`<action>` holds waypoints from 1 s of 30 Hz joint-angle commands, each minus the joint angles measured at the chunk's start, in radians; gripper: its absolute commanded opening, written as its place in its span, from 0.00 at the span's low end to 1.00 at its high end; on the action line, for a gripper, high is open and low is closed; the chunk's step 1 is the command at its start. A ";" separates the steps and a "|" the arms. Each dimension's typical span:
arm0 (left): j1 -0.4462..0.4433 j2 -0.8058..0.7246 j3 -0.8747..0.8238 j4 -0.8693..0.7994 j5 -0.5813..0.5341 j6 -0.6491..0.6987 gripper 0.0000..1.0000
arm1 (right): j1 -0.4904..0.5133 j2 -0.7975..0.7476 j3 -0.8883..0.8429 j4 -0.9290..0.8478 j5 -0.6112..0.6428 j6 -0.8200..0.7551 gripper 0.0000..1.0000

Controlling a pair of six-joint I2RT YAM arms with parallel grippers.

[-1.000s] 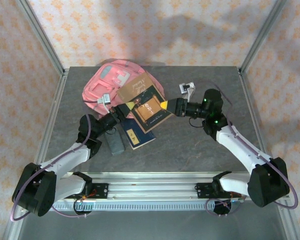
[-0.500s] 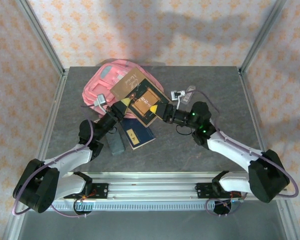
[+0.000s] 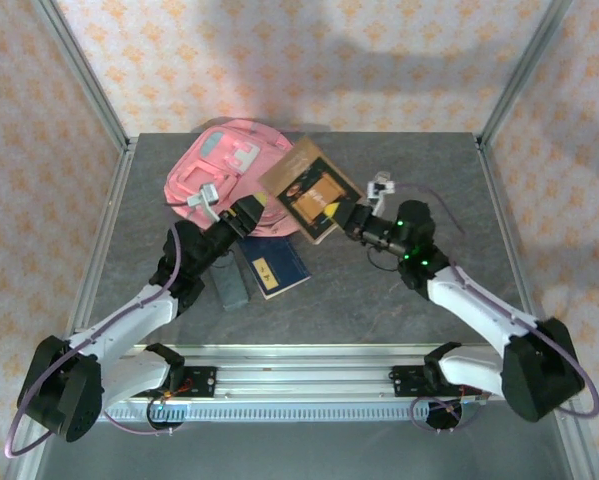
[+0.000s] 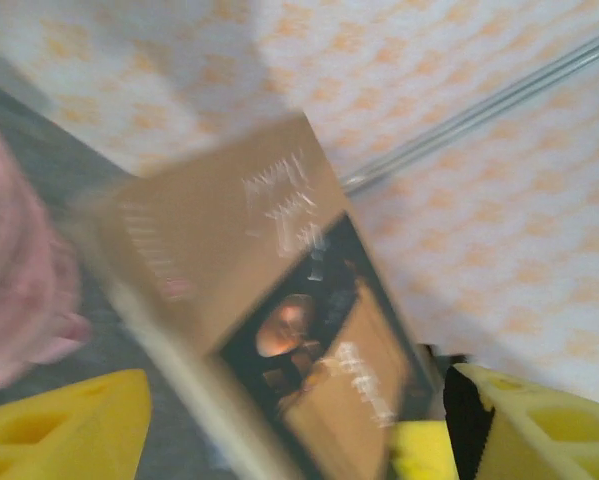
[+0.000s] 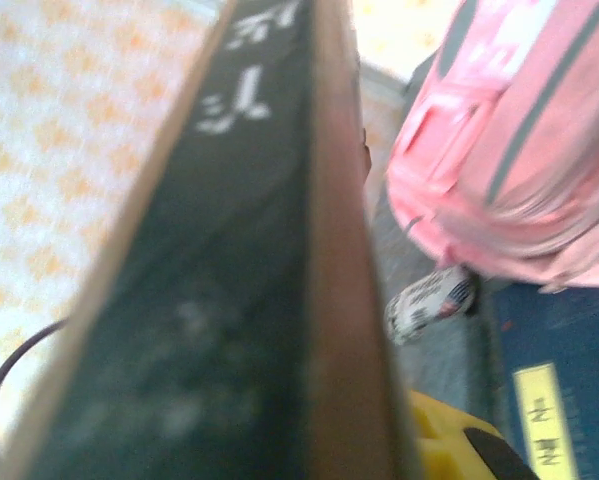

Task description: Pack the student bag

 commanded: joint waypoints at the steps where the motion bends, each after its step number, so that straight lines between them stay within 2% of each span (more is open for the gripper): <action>1: -0.003 0.022 0.097 -0.377 -0.114 0.251 0.78 | -0.083 -0.105 0.008 -0.072 0.061 -0.074 0.00; 6: -0.008 0.159 0.246 -0.608 -0.213 0.406 0.83 | -0.191 -0.160 0.008 -0.197 0.086 -0.121 0.00; 10: -0.026 0.335 0.453 -0.790 -0.316 0.523 0.79 | -0.227 -0.182 0.024 -0.261 0.119 -0.159 0.00; 15: -0.045 0.560 0.694 -0.944 -0.383 0.631 0.72 | -0.234 -0.187 0.032 -0.301 0.138 -0.177 0.00; 25: -0.099 0.947 1.042 -1.124 -0.620 0.773 0.79 | -0.236 -0.205 -0.007 -0.294 0.135 -0.161 0.00; 30: -0.107 1.034 1.072 -1.109 -0.695 0.799 0.68 | -0.236 -0.204 -0.010 -0.287 0.121 -0.159 0.00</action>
